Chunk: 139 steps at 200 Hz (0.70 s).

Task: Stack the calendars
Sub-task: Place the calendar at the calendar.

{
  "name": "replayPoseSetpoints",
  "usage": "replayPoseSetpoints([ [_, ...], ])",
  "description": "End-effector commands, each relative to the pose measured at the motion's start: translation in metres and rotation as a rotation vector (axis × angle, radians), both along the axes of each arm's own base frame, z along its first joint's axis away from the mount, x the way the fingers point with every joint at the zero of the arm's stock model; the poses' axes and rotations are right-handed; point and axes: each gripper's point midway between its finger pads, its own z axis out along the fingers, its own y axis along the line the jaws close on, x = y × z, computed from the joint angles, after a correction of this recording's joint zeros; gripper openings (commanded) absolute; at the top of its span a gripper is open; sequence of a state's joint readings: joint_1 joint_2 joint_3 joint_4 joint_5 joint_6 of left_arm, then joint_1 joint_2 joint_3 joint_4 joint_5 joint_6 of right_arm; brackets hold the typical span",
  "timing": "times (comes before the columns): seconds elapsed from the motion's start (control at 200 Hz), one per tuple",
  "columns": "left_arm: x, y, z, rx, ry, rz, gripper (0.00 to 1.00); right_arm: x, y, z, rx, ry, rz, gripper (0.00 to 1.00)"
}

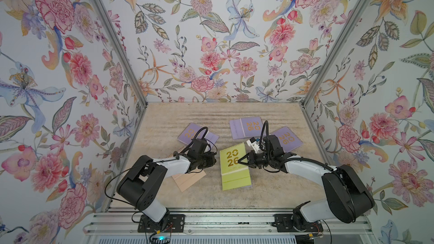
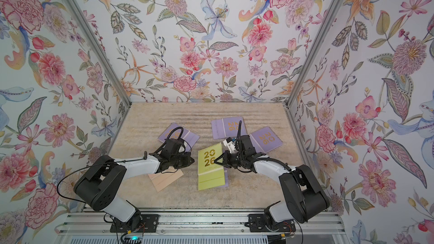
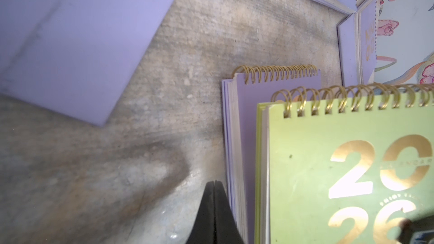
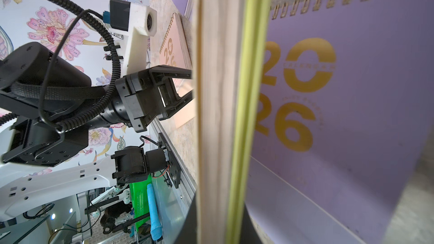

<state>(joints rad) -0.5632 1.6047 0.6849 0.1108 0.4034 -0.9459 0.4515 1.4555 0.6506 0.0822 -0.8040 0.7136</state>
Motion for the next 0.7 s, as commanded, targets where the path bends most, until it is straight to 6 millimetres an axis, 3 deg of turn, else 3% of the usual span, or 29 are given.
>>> replayPoseSetpoints([
  [0.0, 0.004, -0.003, 0.001, -0.003, -0.010, 0.016, 0.00, 0.003, 0.003, 0.008, 0.050, -0.047, 0.037, 0.00],
  [0.691, 0.004, -0.026, -0.008, 0.006, 0.026, -0.045, 0.00, 0.017, -0.003, -0.019, 0.053, -0.008, 0.017, 0.00],
])
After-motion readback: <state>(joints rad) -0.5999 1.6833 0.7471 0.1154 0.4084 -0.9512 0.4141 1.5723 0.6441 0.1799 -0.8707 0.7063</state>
